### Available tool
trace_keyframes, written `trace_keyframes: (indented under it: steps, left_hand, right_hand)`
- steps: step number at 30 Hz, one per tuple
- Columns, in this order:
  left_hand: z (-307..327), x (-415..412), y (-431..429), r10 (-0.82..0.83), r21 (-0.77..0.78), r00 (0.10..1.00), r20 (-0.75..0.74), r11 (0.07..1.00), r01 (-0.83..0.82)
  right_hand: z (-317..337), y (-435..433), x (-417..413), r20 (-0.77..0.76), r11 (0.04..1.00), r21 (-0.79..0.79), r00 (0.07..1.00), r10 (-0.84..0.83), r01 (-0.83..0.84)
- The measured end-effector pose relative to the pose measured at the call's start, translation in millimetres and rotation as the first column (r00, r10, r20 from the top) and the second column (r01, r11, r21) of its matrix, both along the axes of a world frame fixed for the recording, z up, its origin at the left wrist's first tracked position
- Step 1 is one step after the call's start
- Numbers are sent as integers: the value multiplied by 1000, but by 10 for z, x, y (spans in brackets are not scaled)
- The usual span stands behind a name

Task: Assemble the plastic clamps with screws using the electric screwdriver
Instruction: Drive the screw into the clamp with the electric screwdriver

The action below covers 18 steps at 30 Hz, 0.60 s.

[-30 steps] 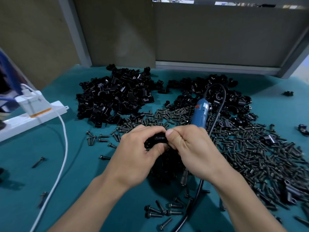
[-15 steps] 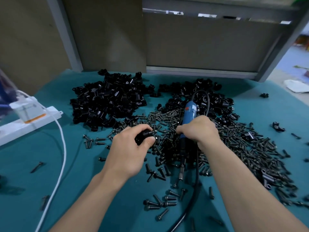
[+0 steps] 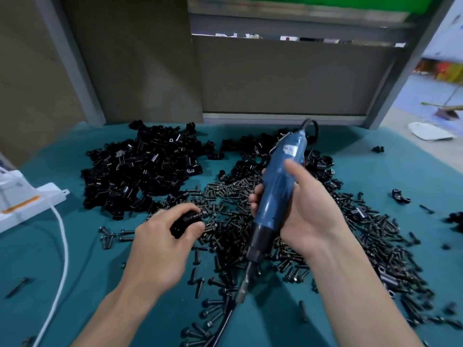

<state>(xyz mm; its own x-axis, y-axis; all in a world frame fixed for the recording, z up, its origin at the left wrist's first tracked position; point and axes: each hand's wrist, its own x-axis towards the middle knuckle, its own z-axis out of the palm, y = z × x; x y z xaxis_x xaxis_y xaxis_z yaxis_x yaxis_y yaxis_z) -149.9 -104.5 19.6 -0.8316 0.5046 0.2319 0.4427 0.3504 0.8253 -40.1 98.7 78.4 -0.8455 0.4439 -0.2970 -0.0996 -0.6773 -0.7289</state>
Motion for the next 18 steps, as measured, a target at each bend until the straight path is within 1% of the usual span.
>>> trace_keyframes:
  steps: [2,3,8,13,16,18]
  left_hand:
    - [0,0,0,11,-16,1000,-16,1000,-12]
    - [-2,1,-1,16,-18,1000,-19,1000,-16]
    - [-9,-4,4,35,-34,999,-22,999,-36]
    - [-37,5,23,26,-61,999,-34,998,-28]
    - [-55,-1,21,16,-67,998,-62,998,-20]
    - [-69,-7,15,19,-65,998,-68,998,-24]
  right_hand:
    - [-21,78,17,-25,987,-142,997,72,-75]
    - [-44,125,18,-29,980,-180,996,78,-82]
    - [-153,288,-25,25,976,-216,999,25,-19]
    - [-259,355,4,-71,944,-328,996,-57,30]
    - [-281,377,52,-122,942,-333,988,-90,45]
    - [-282,375,64,-116,939,-340,988,-106,61]
